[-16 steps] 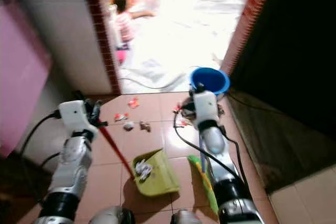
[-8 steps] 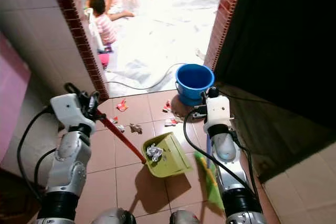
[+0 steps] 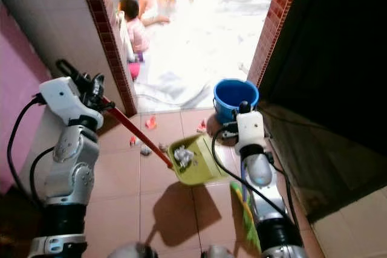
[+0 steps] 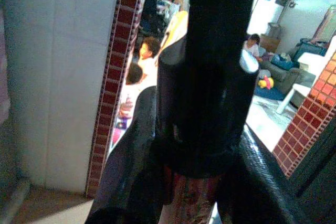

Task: Sweep floor

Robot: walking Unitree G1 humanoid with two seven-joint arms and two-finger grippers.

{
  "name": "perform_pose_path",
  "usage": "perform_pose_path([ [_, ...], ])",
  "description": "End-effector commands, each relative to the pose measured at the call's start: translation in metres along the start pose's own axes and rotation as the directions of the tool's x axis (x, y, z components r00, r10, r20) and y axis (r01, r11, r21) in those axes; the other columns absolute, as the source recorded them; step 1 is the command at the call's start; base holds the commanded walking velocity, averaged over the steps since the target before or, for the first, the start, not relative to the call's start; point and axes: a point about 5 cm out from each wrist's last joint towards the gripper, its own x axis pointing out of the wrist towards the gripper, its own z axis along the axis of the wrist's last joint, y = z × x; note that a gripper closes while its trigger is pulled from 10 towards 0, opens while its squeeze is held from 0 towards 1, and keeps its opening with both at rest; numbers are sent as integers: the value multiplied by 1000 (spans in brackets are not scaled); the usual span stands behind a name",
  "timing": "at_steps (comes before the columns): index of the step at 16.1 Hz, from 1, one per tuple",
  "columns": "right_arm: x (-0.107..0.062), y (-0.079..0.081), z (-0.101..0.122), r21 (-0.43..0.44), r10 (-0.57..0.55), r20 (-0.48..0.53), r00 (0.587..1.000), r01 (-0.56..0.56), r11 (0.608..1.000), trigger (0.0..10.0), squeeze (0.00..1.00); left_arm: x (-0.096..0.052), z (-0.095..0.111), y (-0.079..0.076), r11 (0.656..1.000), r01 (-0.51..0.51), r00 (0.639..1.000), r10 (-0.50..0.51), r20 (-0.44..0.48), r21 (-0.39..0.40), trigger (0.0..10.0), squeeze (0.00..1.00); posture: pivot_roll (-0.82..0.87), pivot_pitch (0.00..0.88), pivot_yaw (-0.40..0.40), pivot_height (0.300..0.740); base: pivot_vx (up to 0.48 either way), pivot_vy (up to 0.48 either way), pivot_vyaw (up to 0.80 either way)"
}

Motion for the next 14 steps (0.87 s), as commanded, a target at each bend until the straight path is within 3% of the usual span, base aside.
perform_pose_path([
  [1,-1,-5,-3,-1,-15,-26,1000,15,1000,10000,0,10,24,-11,999,29,996,-26,89,-27,10000,0,-104,0,48,740,401,0,-800],
  [7,-1,2,-6,-6,21,-36,999,-21,1000,10000,0,22,59,-27,994,53,982,-35,184,-96,10000,0,-101,0,48,740,404,0,-105],
  [14,-1,2,-6,-24,34,-38,999,-35,999,10000,0,31,74,-29,991,18,974,13,227,-131,10000,0,-112,0,45,740,418,34,0],
])
